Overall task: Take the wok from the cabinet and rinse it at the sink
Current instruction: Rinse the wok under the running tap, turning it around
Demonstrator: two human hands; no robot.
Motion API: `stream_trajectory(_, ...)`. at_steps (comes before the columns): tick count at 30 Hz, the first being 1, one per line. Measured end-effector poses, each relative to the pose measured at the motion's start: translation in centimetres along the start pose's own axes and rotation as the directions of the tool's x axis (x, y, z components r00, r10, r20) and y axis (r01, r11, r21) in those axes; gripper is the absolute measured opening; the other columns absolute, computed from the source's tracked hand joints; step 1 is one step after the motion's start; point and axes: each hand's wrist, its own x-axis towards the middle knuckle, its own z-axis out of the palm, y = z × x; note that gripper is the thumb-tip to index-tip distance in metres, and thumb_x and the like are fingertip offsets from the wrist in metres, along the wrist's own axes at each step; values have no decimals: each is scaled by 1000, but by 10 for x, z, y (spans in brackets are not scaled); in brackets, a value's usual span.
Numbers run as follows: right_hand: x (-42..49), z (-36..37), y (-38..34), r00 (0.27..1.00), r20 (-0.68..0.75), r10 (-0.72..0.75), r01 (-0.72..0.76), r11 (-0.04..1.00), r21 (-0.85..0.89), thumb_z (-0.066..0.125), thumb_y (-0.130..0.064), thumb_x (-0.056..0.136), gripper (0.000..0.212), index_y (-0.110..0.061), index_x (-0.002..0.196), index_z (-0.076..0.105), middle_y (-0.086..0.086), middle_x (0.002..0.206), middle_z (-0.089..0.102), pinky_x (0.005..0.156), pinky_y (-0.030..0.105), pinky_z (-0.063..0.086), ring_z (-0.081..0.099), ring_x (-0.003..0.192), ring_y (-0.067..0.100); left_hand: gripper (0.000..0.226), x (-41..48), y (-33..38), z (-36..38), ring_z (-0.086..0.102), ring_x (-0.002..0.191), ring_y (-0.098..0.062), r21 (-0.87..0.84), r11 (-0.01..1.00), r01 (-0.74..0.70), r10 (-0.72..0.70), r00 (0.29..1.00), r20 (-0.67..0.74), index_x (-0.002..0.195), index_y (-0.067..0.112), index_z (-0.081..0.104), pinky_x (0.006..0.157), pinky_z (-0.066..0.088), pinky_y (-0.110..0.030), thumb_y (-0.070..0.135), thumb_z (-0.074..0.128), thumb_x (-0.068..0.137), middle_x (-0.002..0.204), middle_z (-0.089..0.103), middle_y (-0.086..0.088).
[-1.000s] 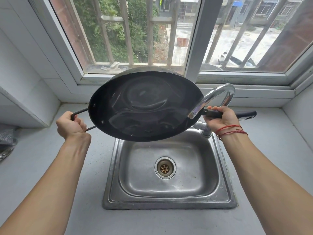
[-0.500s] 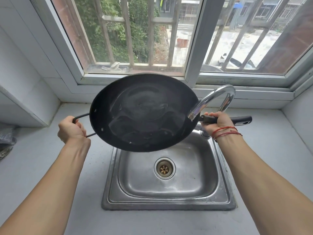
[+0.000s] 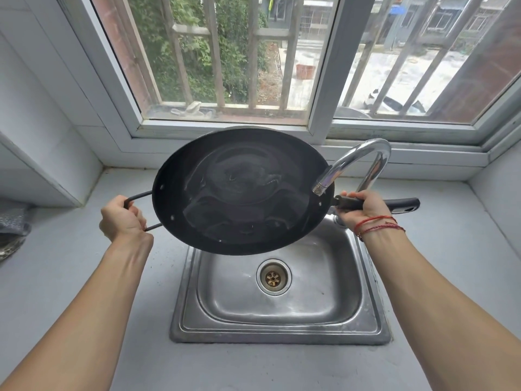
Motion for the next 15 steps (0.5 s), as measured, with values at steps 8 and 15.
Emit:
stream_trajectory(8,4,-14,2,999,-4,34,-34,998,-57,42,3,89,12,-6,93,49,7,81,50,96,36,49,52,75,17,26,-4,1,-9,19,43,-14,55,998,-1,1,1000,12,53,19,31,45,13,-30,16,49,72,44,31,4)
stream_trajectory(15,-5,-23,5,998,30,51,-48,996,-78,45,-1,94,7,-7,94,48,6,77,50,79,39,53,52,69,16,16,-10,6,-20,26,40,-13,131,991,-40,34,998,44,58,12,53,43,18,-27,20,55,71,44,41,3)
